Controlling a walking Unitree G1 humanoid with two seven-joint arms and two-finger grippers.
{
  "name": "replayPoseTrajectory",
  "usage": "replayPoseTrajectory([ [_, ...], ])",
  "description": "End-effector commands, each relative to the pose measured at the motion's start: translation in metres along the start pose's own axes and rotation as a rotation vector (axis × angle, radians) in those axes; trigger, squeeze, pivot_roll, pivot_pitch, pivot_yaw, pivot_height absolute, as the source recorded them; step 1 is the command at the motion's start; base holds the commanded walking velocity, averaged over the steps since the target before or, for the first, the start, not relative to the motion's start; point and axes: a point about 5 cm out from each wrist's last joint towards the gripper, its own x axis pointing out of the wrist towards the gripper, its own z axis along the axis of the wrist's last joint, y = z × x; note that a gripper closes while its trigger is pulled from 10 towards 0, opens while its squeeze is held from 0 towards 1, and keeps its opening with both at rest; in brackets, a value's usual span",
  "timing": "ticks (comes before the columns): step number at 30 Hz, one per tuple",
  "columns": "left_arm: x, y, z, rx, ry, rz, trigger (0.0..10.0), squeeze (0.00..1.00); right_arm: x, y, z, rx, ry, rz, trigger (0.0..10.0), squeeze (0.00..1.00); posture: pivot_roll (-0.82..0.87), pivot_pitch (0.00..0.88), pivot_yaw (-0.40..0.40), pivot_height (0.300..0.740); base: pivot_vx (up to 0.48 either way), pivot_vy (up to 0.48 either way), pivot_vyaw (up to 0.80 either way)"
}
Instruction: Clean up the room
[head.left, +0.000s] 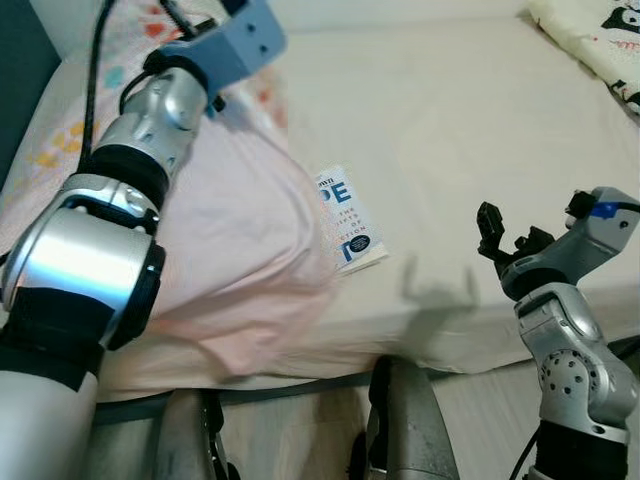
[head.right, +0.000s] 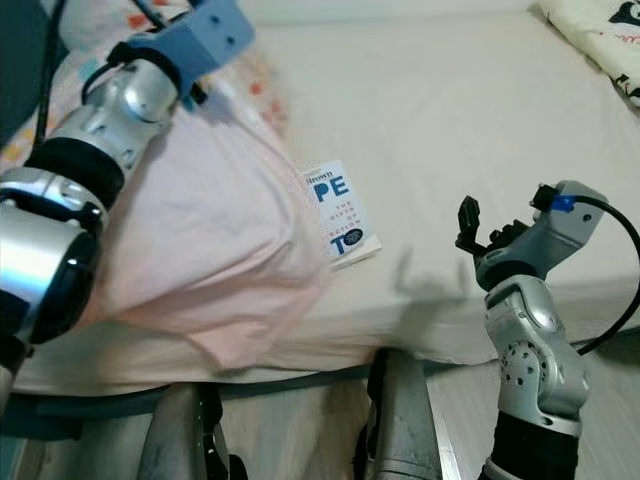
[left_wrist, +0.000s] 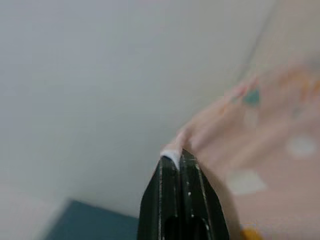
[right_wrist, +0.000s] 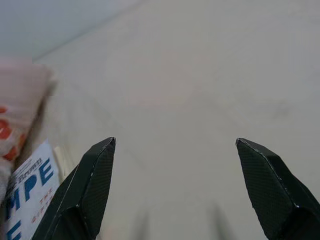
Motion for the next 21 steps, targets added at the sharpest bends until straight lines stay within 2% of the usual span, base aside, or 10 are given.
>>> replayPoseTrajectory([
  [1,0.008,0.023,0.015,0.064,-0.062,0.096,10.0,0.0,-0.004,-0.005,-0.001,-0.005,0.01,-0.018,10.0,0.0,-0.16,0.242,0.031,0.535,0.0,0.0,0.0],
  [7,0.006,0.021,0.01,0.081,-0.037,0.098,10.0,0.0,-0.005,-0.006,-0.001,-0.004,0.011,-0.021,10.0,0.0,-0.16,0.245,0.031,0.535,0.0,0.0,0.0],
  [8,0.003,0.018,-0.002,0.057,0.015,0.091,10.0,0.0,-0.005,-0.005,-0.002,-0.003,0.013,-0.02,10.0,0.0,-0.16,0.248,0.031,0.535,0.0,0.0,0.0],
  [9,0.003,0.018,-0.002,0.057,0.015,0.091,10.0,0.0,-0.005,-0.005,-0.002,-0.003,0.013,-0.02,10.0,0.0,-0.16,0.248,0.031,0.535,0.0,0.0,0.0],
  [12,-0.005,0.013,-0.024,-0.029,0.12,0.079,10.0,0.0,-0.005,-0.003,-0.003,-0.001,0.018,-0.014,10.0,0.0,-0.16,0.247,0.024,0.535,0.0,0.0,0.0],
  [14,-0.012,0.017,-0.047,-0.115,0.226,0.104,10.0,0.0,-0.004,-0.002,-0.002,-0.001,0.018,-0.01,10.0,0.0,-0.16,0.247,0.023,0.535,0.0,0.0,0.0],
  [16,-0.014,0.019,-0.053,-0.127,0.259,0.119,10.0,0.0,-0.003,-0.002,-0.002,-0.002,0.018,-0.009,10.0,0.0,-0.16,0.247,0.023,0.535,0.0,0.0,0.0],
  [17,-0.021,0.028,-0.07,-0.164,0.347,0.18,10.0,0.0,-0.004,-0.002,-0.002,-0.001,0.017,-0.009,10.0,0.0,-0.16,0.247,0.028,0.535,0.0,0.0,0.0],
  [20,-0.021,0.028,-0.07,-0.164,0.347,0.18,10.0,0.0,-0.004,-0.002,-0.002,-0.001,0.017,-0.009,10.0,0.0,-0.16,0.247,0.028,0.535,0.0,0.0,0.0],
  [21,-0.028,0.036,-0.085,-0.211,0.428,0.238,10.0,0.0,-0.004,-0.002,-0.002,0.001,0.016,-0.009,10.0,0.0,-0.16,0.247,0.028,0.535,0.0,0.0,0.0],
])
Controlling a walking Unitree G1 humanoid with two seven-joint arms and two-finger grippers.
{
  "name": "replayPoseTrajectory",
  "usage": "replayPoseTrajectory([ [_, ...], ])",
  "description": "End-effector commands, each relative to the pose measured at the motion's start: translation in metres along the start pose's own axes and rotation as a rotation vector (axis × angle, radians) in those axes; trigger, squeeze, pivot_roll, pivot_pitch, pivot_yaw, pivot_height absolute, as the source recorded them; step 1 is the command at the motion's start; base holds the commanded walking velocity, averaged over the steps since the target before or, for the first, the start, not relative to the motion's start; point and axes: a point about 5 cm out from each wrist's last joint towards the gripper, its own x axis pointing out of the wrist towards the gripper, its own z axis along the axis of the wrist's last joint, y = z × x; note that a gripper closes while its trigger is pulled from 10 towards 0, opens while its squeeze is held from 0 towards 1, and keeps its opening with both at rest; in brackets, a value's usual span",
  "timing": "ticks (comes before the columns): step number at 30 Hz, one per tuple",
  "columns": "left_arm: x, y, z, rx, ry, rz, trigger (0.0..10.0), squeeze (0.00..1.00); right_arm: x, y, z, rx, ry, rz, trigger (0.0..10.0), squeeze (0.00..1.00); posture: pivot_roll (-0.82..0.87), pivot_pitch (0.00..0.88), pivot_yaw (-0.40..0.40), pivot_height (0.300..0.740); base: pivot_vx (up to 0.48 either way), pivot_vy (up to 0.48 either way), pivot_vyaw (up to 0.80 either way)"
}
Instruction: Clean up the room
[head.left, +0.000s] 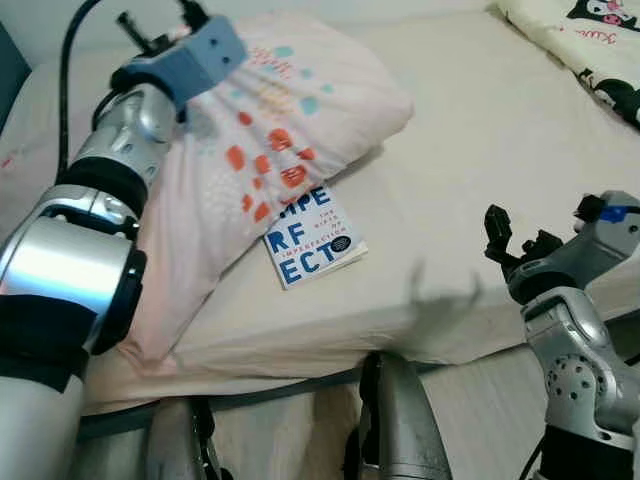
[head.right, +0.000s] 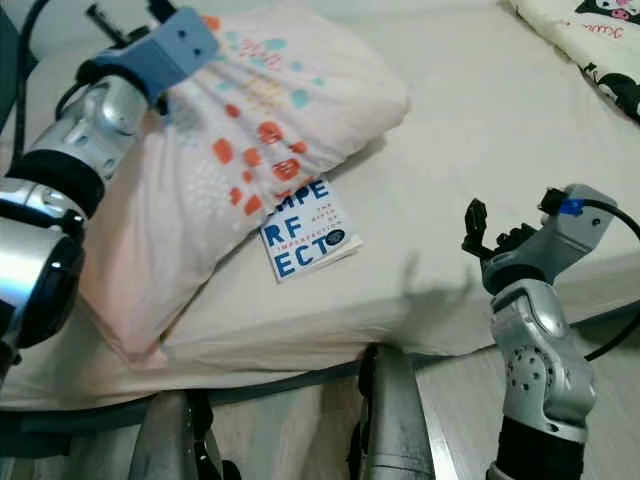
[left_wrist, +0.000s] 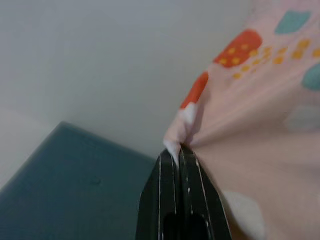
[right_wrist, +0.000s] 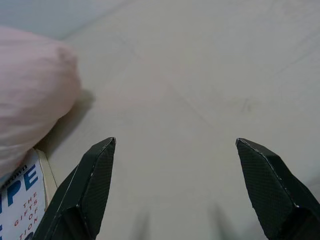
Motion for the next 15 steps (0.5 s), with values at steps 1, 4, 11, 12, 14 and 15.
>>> replayPoseTrajectory([
  [1,0.003,0.03,-0.011,-0.06,0.062,0.14,10.0,0.0,-0.003,0.0,0.001,0.003,-0.001,-0.004,10.0,0.0,-0.16,0.247,0.028,0.535,0.0,0.0,0.0],
  [4,-0.001,0.048,-0.038,-0.111,0.174,0.223,10.0,0.0,-0.004,0.0,-0.001,0.007,0.0,-0.004,10.0,0.0,-0.15,0.248,0.031,0.535,0.0,0.0,0.0],
  [11,-0.004,0.084,-0.052,-0.118,0.205,0.356,10.0,0.0,0.0,0.001,0.001,0.011,-0.001,0.002,10.0,0.0,-0.14,0.237,0.013,0.535,0.0,0.0,0.0],
  [12,-0.004,0.088,-0.053,-0.117,0.207,0.373,10.0,0.0,0.001,0.001,0.001,0.011,-0.001,0.005,10.0,0.0,-0.14,0.237,0.013,0.535,0.0,0.0,0.0],
  [14,-0.005,0.092,-0.055,-0.121,0.213,0.388,10.0,0.0,0.001,0.003,0.001,0.013,-0.001,0.01,10.0,0.0,-0.13,0.235,0.01,0.535,0.0,0.0,0.0],
  [15,-0.005,0.094,-0.055,-0.105,0.206,0.379,10.0,0.0,0.002,0.003,0.0,0.014,0.001,0.015,10.0,0.0,-0.13,0.232,0.007,0.535,0.0,0.0,0.0],
])
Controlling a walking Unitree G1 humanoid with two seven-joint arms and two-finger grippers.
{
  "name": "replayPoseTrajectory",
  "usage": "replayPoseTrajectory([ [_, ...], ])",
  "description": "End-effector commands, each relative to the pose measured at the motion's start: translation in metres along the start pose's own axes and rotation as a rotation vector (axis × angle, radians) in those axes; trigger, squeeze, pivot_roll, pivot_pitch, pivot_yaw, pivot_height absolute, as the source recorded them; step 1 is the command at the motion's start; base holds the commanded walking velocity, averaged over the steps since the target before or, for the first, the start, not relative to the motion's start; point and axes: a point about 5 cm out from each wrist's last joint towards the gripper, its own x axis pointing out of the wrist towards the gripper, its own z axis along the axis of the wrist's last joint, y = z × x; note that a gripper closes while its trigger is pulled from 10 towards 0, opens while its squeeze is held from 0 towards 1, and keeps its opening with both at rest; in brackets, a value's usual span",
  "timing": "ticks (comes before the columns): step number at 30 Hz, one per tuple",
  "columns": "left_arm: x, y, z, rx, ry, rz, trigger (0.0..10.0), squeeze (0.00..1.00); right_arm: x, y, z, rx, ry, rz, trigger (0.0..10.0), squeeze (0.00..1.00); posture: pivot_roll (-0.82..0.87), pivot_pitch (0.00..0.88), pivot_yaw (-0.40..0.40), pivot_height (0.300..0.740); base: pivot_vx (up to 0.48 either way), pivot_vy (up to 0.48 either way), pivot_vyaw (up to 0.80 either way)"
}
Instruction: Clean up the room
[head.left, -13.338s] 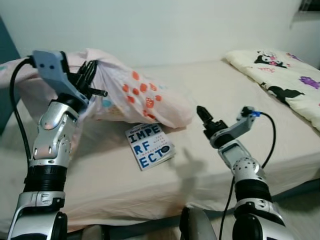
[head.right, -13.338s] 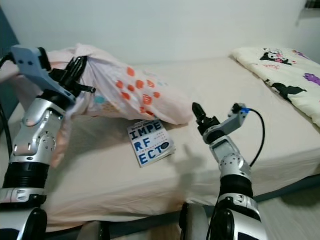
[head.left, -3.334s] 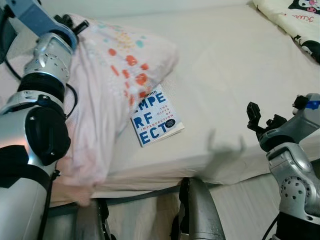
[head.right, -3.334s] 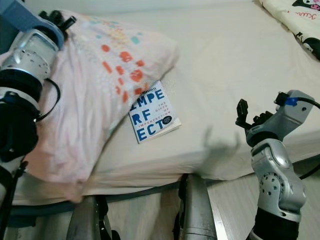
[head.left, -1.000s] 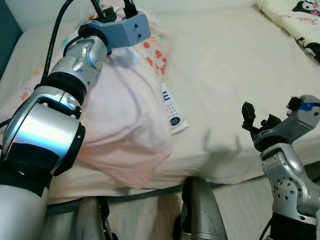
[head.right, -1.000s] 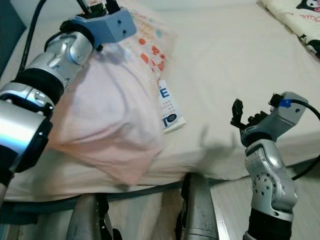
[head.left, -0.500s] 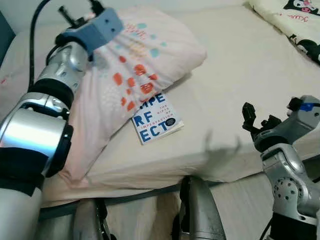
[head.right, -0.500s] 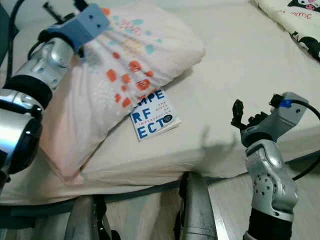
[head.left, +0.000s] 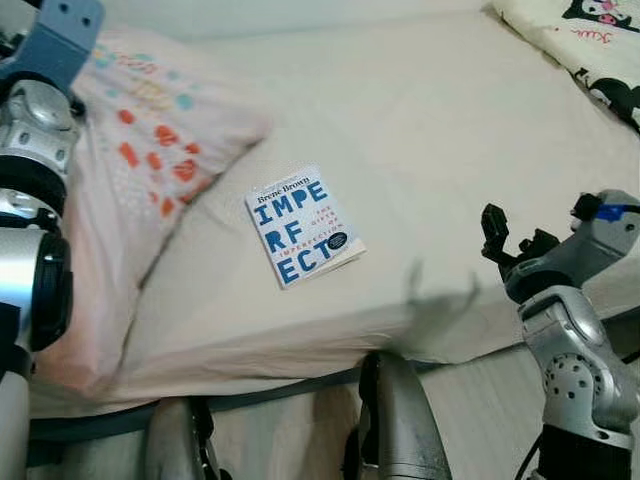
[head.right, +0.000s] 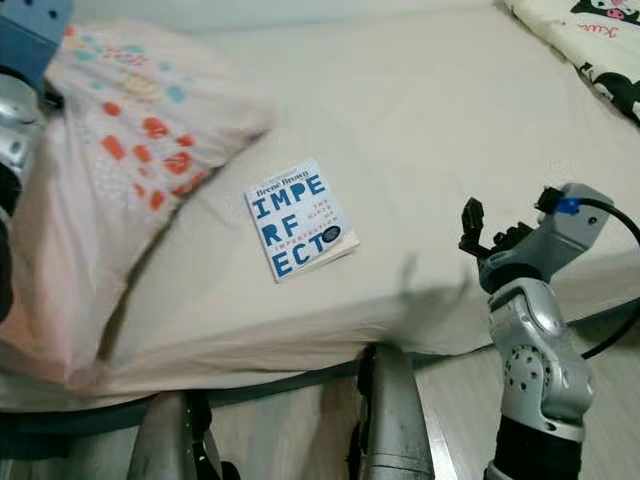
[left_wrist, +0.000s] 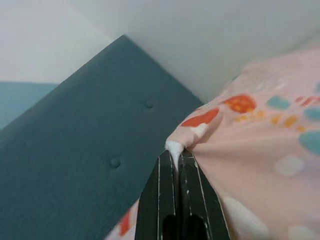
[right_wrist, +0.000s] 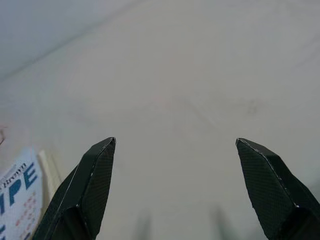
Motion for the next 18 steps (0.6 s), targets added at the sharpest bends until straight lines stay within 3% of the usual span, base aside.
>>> replayPoseTrajectory([
  [1,0.007,0.024,0.011,-0.008,-0.043,0.085,10.0,0.0,0.0,-0.001,-0.002,0.006,0.009,0.002,10.0,0.0,-0.13,0.232,0.007,0.535,0.0,0.0,0.0],
  [4,0.006,0.02,0.008,-0.018,-0.03,0.073,10.0,0.0,0.001,0.001,-0.004,0.009,0.016,0.01,10.0,0.0,-0.13,0.231,0.006,0.535,0.0,0.0,0.0],
  [6,0.001,0.005,-0.005,-0.107,0.034,0.007,10.0,0.0,0.001,0.003,-0.006,0.012,0.022,0.015,10.0,0.0,-0.13,0.231,0.01,0.535,0.0,0.0,0.0],
  [7,-0.005,-0.01,-0.017,-0.211,0.1,-0.061,10.0,0.85,0.0,0.004,-0.006,0.013,0.024,0.018,10.0,0.0,-0.14,0.233,0.014,0.535,0.0,0.0,0.0],
  [8,-0.005,-0.01,-0.017,-0.211,0.1,-0.061,10.0,0.85,0.0,0.004,-0.006,0.013,0.024,0.018,10.0,0.0,-0.14,0.233,0.014,0.535,0.0,0.0,0.0],
  [9,-0.009,-0.021,-0.025,-0.283,0.144,-0.105,10.0,0.85,0.0,0.005,-0.006,0.014,0.025,0.019,10.0,0.0,-0.14,0.233,0.014,0.535,0.0,0.0,0.0],
  [10,-0.016,-0.033,-0.036,-0.359,0.201,-0.143,10.0,1.0,0.0,0.005,-0.007,0.014,0.026,0.021,10.0,0.0,-0.15,0.234,0.015,0.535,0.0,0.0,0.0],
  [13,-0.021,-0.041,-0.046,-0.398,0.247,-0.157,10.0,1.0,-0.001,0.005,-0.007,0.013,0.026,0.021,10.0,0.0,-0.16,0.233,0.016,0.535,0.0,0.0,0.0],
  [15,-0.031,-0.051,-0.065,-0.437,0.33,-0.15,10.0,1.0,-0.002,0.005,-0.006,0.009,0.026,0.02,10.0,0.0,-0.18,0.233,0.017,0.535,0.0,0.0,0.0],
  [18,-0.038,-0.055,-0.08,-0.43,0.388,-0.119,10.0,1.0,-0.004,0.002,-0.003,0.001,0.023,0.014,10.0,0.0,-0.18,0.233,0.018,0.535,0.0,0.0,0.0],
])
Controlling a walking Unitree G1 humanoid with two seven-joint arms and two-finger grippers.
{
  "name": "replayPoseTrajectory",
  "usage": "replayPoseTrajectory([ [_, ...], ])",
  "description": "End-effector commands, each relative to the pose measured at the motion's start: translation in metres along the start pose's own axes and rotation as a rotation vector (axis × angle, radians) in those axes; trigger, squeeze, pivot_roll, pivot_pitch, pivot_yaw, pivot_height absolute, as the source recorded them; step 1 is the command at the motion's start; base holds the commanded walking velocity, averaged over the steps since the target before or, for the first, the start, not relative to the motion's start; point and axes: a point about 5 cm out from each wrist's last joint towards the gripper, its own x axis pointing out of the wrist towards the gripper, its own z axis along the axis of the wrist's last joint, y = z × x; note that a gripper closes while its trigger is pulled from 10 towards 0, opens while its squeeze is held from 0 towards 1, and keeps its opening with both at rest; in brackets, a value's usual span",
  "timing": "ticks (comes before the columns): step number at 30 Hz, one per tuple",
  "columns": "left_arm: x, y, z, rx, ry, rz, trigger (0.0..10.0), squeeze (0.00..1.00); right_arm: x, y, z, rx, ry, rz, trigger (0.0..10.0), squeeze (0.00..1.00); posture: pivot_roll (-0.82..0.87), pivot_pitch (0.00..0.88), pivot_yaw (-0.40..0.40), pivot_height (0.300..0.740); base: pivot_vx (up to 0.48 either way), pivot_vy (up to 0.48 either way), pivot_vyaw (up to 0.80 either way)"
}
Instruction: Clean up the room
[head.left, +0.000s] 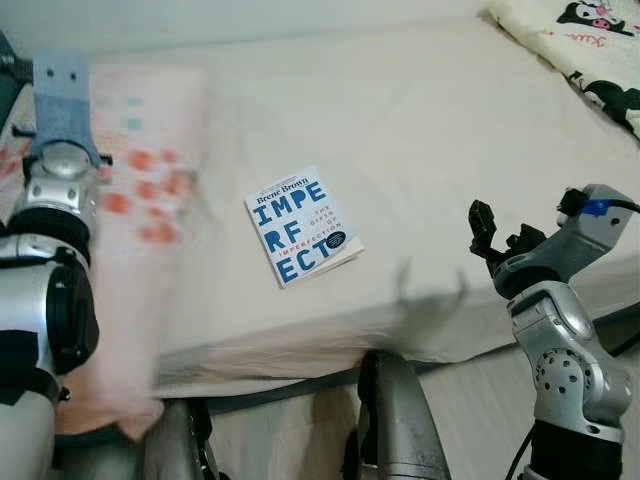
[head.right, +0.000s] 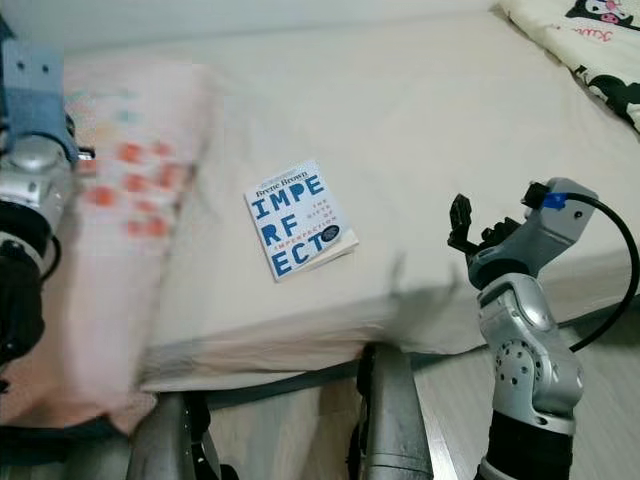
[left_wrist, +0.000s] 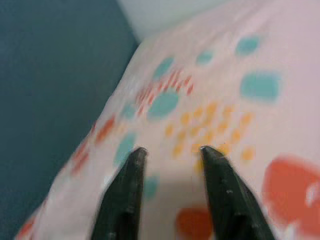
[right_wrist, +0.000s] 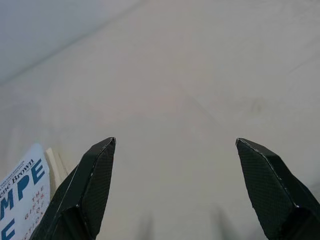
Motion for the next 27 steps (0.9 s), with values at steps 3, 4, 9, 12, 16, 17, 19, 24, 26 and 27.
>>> replayPoseTrajectory([
  [3,-0.002,0.0,-0.014,-0.003,0.044,0.016,10.0,1.0,-0.005,-0.007,0.002,-0.005,0.001,-0.017,10.0,0.0,-0.17,0.227,0.019,0.535,0.0,0.0,0.0],
  [4,-0.002,0.0,-0.014,-0.003,0.044,0.016,10.0,1.0,-0.005,-0.007,0.002,-0.005,0.001,-0.017,10.0,0.0,-0.17,0.227,0.019,0.535,0.0,0.0,0.0],
  [9,-0.014,-0.052,0.03,-0.208,-0.121,-0.366,10.0,0.0,0.0,-0.001,-0.003,0.005,0.004,0.0,10.0,0.0,-0.15,0.204,0.025,0.535,0.0,0.0,0.0],
  [12,-0.025,-0.076,0.039,-0.273,-0.171,-0.572,10.0,0.0,0.002,0.002,-0.007,0.006,0.014,0.011,10.0,0.0,-0.15,0.187,0.027,0.535,0.0,0.0,0.0],
  [16,-0.05,-0.111,0.036,-0.339,-0.228,-0.955,10.0,0.0,0.004,0.003,-0.008,0.007,0.016,0.011,10.0,0.0,-0.13,0.165,0.032,0.535,0.0,0.0,0.0],
  [17,-0.062,-0.122,0.03,-0.342,-0.249,-1.1,10.0,0.0,0.004,0.002,-0.008,0.006,0.015,0.009,10.0,0.0,-0.13,0.165,0.032,0.535,0.0,0.0,0.0],
  [19,-0.062,-0.122,0.03,-0.342,-0.249,-1.1,10.0,0.0,0.004,0.002,-0.008,0.006,0.015,0.009,10.0,0.0,-0.13,0.165,0.032,0.535,0.0,0.0,0.0],
  [24,-0.121,-0.159,-0.065,-0.295,-0.154,-1.348,10.0,0.0,0.01,0.005,-0.02,0.012,0.049,0.026,10.0,0.0,-0.1,0.128,0.02,0.535,0.0,0.0,0.0],
  [26,-0.125,-0.159,-0.086,-0.334,-0.077,-1.243,10.0,0.0,0.009,0.01,-0.029,-0.006,0.07,0.069,10.0,0.0,-0.09,0.112,0.013,0.535,0.0,0.0,0.0],
  [27,-0.128,-0.159,-0.1,-0.357,-0.021,-1.166,10.0,0.0,0.008,0.014,-0.035,-0.018,0.084,0.1,10.0,0.0,-0.08,0.11,0.012,0.535,0.0,0.0,0.0],
])
